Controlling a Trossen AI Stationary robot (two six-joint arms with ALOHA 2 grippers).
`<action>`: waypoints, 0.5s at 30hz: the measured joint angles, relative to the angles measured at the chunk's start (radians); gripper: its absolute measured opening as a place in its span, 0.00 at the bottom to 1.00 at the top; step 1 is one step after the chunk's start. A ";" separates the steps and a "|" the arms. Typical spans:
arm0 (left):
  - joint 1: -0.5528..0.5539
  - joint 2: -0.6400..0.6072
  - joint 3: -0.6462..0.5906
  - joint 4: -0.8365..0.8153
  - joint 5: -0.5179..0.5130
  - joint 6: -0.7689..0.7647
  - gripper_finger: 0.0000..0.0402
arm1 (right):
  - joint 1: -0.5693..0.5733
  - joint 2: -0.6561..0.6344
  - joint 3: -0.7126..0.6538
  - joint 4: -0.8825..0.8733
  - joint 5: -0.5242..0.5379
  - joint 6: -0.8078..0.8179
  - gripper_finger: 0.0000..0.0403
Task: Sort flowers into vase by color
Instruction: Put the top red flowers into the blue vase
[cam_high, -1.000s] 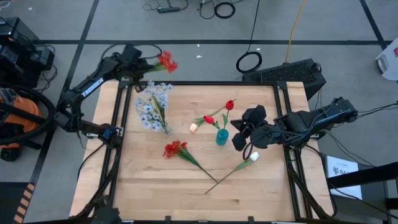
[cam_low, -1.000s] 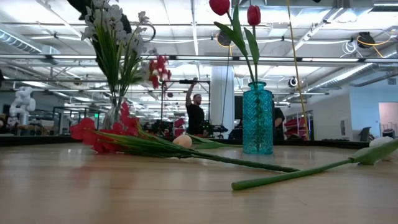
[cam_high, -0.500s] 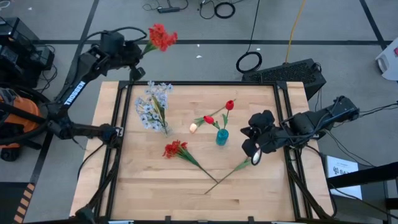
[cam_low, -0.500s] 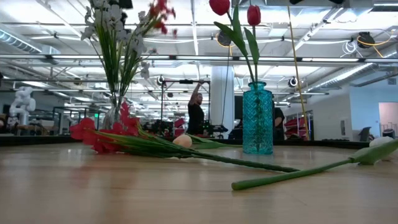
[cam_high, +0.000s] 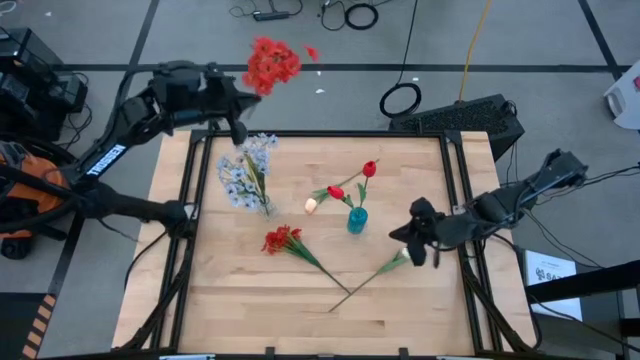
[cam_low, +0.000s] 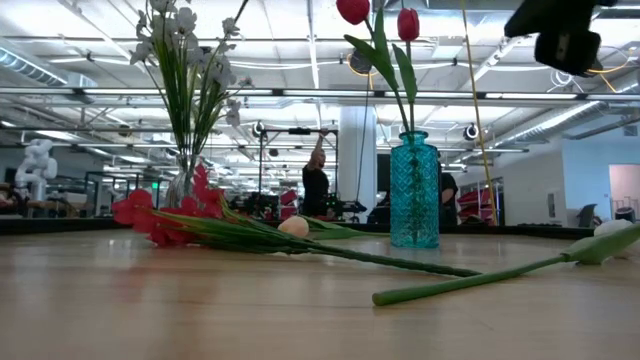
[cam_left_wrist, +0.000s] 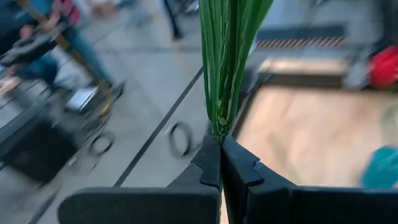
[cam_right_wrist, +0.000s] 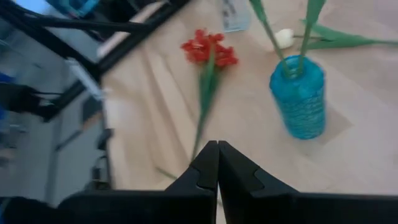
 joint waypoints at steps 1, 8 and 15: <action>-0.034 -0.001 0.000 0.028 0.000 -0.011 0.00 | 0.005 -0.031 -0.031 0.024 -0.005 0.001 0.00; -0.277 0.001 0.000 0.193 -0.063 -0.148 0.00 | 0.041 -0.201 -0.125 0.010 -0.006 0.025 0.00; -0.541 0.050 0.000 0.319 -0.160 -0.263 0.00 | 0.045 -0.279 -0.129 -0.065 -0.007 -0.017 0.00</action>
